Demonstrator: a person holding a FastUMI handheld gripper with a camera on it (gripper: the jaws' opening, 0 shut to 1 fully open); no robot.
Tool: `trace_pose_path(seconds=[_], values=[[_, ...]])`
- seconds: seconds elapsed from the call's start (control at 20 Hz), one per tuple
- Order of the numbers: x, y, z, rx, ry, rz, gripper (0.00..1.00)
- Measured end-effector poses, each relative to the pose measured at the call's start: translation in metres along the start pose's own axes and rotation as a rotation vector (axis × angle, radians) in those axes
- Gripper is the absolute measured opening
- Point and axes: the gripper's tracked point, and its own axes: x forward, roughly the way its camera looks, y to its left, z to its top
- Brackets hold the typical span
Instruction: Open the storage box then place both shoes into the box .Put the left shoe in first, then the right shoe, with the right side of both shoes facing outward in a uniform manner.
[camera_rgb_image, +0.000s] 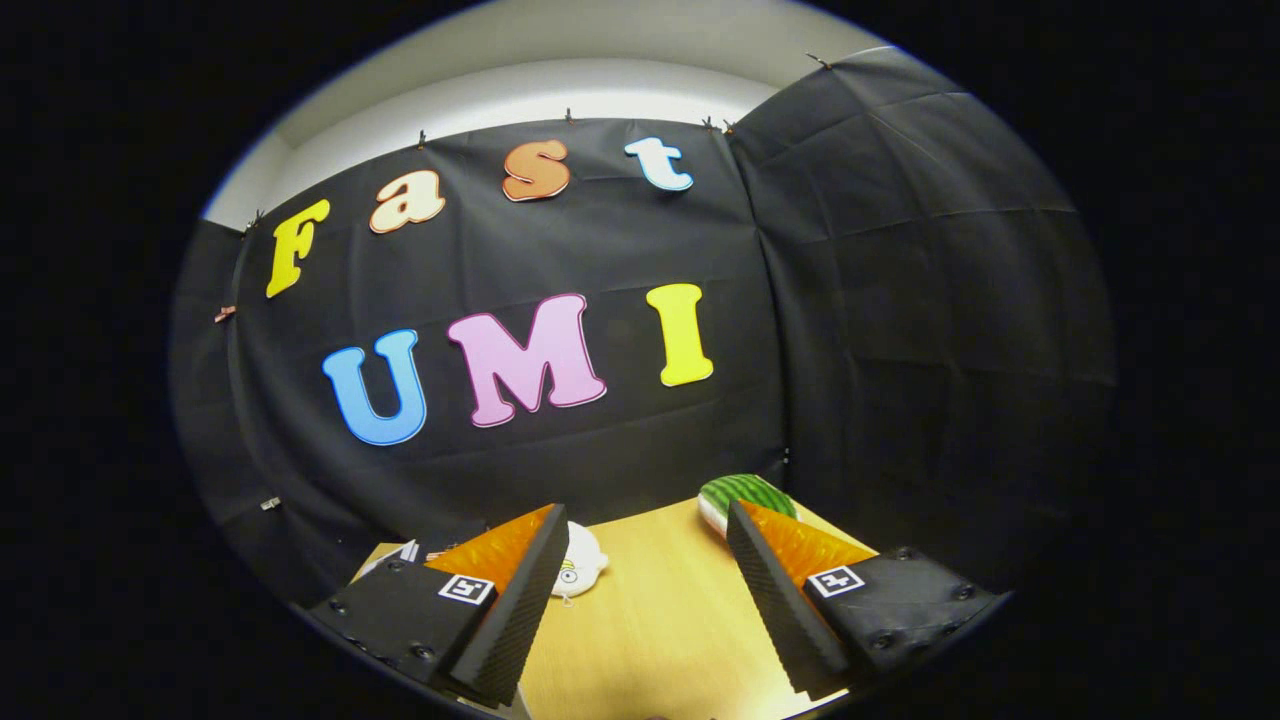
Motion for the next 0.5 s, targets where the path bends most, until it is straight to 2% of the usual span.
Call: trace_pose_path(seconds=[0.15, 0.5], values=[[-0.001, -0.029, -0.006, -0.081, 0.022, 0.012, 0.98], [-0.009, -0.026, -0.035, -0.289, 0.009, 0.120, 0.98]])
